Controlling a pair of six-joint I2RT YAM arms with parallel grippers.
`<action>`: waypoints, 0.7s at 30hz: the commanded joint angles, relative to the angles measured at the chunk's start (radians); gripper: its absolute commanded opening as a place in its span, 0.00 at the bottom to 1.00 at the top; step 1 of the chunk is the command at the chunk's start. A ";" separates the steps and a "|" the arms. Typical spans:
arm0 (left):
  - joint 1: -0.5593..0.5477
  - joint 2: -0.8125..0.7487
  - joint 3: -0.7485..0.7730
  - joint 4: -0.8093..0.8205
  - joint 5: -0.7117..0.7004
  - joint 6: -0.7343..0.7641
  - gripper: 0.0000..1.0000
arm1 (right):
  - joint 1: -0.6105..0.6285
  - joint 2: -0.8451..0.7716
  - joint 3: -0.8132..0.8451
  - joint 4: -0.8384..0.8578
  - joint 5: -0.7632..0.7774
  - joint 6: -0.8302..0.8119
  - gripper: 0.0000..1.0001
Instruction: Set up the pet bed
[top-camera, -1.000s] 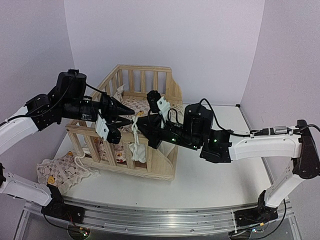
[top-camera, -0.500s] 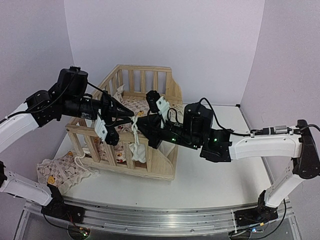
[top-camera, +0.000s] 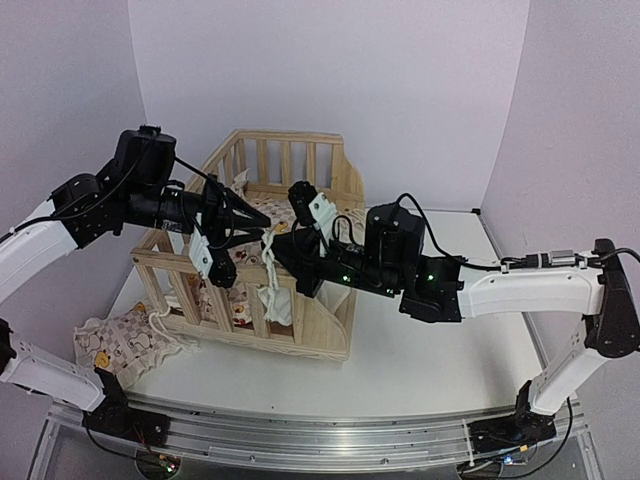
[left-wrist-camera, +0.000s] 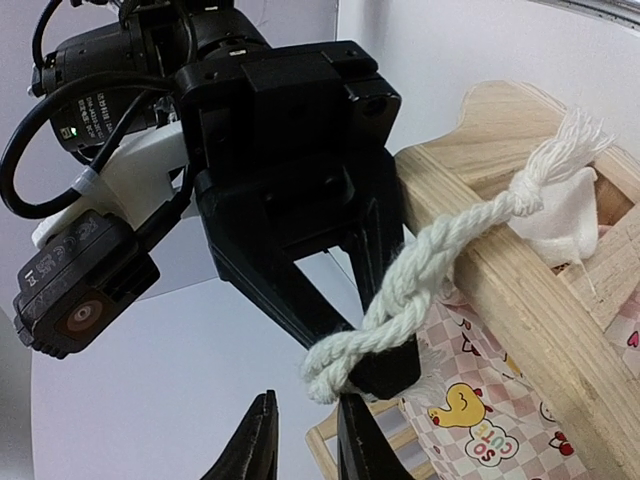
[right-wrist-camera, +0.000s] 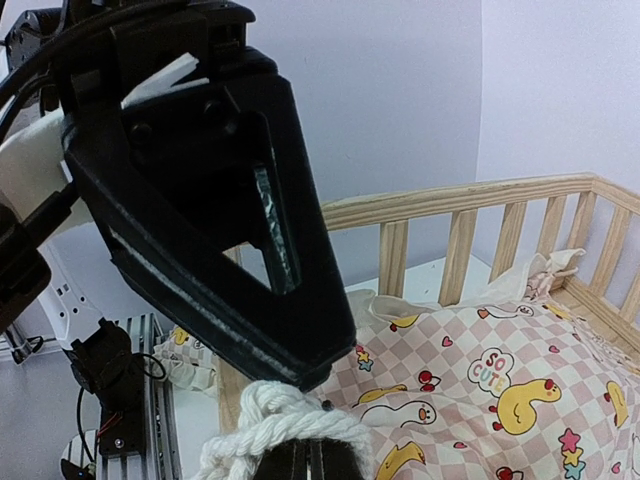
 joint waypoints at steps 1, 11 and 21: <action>0.000 -0.037 -0.034 0.002 0.048 0.046 0.19 | -0.004 0.034 0.009 -0.076 -0.007 -0.013 0.00; -0.001 -0.051 -0.079 0.056 0.055 0.053 0.06 | -0.004 0.044 0.012 -0.076 -0.016 -0.005 0.00; -0.001 -0.065 -0.111 0.136 0.021 -0.028 0.00 | -0.004 -0.005 -0.024 -0.107 0.053 0.060 0.16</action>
